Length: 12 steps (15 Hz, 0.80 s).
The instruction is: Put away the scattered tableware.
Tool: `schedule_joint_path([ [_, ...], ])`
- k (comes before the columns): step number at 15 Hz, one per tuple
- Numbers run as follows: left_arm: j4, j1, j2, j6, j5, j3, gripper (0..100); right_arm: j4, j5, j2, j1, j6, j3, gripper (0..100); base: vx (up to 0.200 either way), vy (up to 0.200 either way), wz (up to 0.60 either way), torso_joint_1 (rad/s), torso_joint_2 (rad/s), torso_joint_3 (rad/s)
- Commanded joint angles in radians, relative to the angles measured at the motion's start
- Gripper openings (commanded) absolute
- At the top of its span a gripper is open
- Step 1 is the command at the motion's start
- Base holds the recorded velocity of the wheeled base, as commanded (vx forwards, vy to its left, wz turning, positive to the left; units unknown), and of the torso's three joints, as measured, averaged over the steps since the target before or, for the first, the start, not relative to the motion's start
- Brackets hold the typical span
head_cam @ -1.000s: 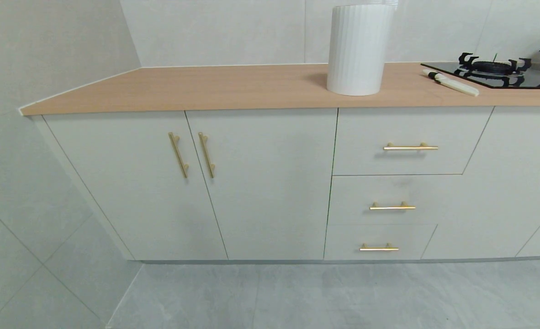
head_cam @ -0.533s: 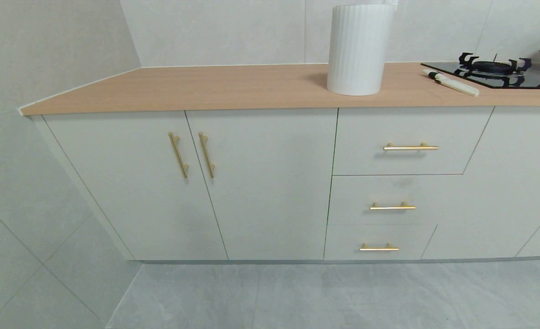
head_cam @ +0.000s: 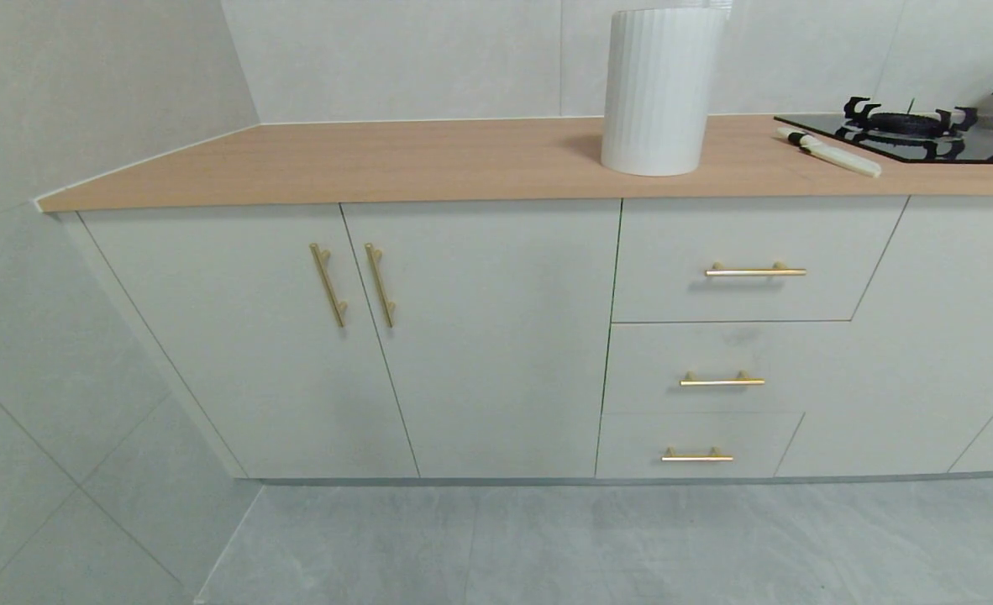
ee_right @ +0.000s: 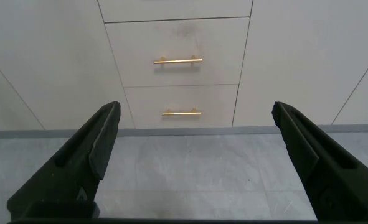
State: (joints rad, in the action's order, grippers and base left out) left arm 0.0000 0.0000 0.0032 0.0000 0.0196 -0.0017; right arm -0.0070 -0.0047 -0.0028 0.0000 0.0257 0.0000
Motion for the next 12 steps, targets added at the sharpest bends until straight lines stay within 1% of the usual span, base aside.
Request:
schedule_joint_path([
  [1, 0.0, 0.0, 0.0, 0.002, 0.0, 0.0, 100, 0.002, 0.0, 0.003, 0.0, 0.0, 0.0, 100, 0.0, 0.0, 0.0, 0.0, 0.0, 0.0],
  [2, 0.0, 0.0, 0.0, 0.006, 0.0, 0.0, 100, 0.002, 0.0, 0.003, 0.0, 0.0, 0.0, 100, 0.0, 0.0, 0.0, 0.0, 0.0, 0.0],
  [3, 0.0, 0.0, 0.0, 0.0, 0.0, 0.0, 100, 0.002, 0.0, 0.003, 0.002, 0.0, 0.0, 100, 0.0, 0.0, 0.0, 0.0, 0.0, 0.0],
  [9, 0.0, 0.0, 0.0, 0.002, 0.0, 0.0, 100, 0.002, -0.001, 0.003, 0.0, -0.001, 0.0, 100, 0.0, 0.0, 0.0, 0.0, 0.0, 0.0],
  [12, 0.0, 0.0, 0.0, 0.0, 0.0, 0.0, 100, 0.002, -0.001, 0.003, 0.0, -0.001, 0.0, 100, 0.2, 0.0, 0.0, 0.001, 0.0, 0.006],
])
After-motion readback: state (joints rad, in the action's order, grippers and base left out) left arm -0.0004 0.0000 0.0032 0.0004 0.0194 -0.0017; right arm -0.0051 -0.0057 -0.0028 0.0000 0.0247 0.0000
